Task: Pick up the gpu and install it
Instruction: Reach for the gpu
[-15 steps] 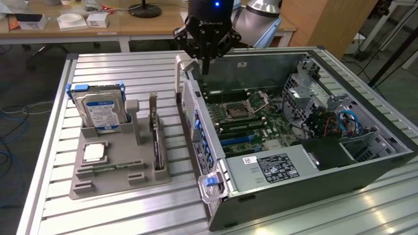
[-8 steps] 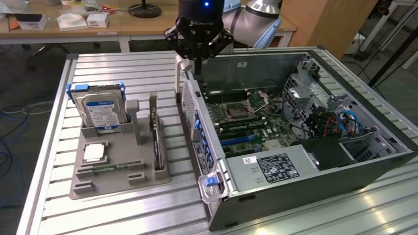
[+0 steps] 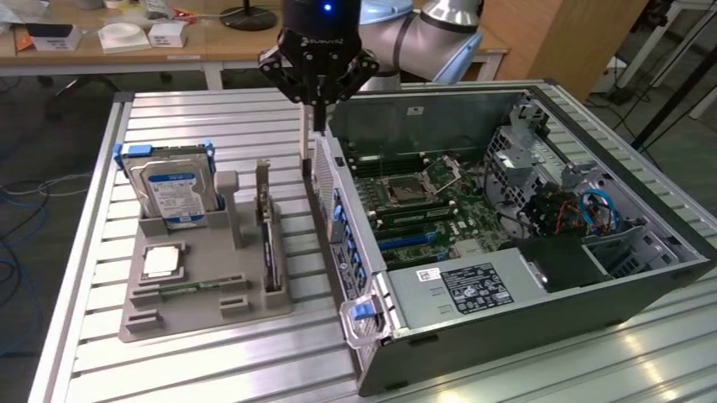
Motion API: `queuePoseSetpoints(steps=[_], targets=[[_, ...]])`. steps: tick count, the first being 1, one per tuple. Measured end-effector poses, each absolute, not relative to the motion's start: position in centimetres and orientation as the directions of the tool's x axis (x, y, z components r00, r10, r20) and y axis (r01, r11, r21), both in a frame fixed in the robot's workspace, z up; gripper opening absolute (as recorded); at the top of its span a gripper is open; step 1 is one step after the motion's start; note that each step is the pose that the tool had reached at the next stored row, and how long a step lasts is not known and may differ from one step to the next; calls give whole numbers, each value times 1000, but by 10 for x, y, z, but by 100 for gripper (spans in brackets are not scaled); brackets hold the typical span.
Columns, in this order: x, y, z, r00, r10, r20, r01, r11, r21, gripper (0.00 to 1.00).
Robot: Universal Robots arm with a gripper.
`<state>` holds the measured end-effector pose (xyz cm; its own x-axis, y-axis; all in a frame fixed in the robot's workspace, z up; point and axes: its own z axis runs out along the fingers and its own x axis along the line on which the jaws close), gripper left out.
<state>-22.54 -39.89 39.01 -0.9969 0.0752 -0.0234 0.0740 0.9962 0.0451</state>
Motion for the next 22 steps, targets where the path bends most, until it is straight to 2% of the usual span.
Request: queuePoseSetpoints(steps=[13,22], targets=[[-262,-399,389,-997,75,-23,74,996,45,11],[-264,-399,389,-997,75,-23,74,996,45,11]])
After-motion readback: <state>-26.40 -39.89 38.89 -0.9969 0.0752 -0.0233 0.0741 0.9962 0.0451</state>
